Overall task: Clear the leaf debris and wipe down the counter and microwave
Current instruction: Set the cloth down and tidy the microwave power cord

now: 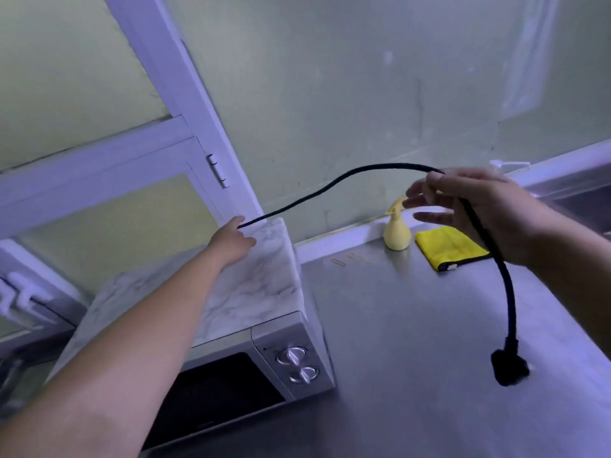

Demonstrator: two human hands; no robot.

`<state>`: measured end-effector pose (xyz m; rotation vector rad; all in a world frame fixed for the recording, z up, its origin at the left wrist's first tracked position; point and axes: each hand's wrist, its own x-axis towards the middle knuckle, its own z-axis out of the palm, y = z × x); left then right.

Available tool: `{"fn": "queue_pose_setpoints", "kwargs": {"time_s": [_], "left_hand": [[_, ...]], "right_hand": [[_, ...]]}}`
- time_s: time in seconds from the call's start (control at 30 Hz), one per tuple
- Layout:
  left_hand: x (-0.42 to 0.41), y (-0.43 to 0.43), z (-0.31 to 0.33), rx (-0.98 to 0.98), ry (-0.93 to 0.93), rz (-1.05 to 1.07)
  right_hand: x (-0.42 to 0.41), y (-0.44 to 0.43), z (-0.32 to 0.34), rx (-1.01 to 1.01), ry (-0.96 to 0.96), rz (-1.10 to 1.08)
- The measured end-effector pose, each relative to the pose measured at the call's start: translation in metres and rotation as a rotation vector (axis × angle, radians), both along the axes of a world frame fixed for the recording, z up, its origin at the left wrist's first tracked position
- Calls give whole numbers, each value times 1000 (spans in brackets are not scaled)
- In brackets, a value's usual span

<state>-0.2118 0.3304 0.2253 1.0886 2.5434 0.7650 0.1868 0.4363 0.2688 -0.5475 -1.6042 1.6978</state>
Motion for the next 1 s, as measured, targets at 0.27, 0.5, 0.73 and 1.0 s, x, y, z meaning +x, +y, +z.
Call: {"fn": "queue_pose_setpoints", "kwargs": {"time_s": [0.27, 0.5, 0.73, 1.0], "left_hand": [[-55, 42, -25, -172, 250, 225], [-74, 134, 10, -174, 453, 230], [41, 250, -45, -637, 604, -376], [132, 170, -121, -926, 447, -892]], "right_hand": [[-2, 68, -65, 117, -283, -37], [-25, 92, -135, 268, -537, -89], [-40, 90, -162, -3, -489, -53], [-25, 34, -252, -779, -294, -227]]}}
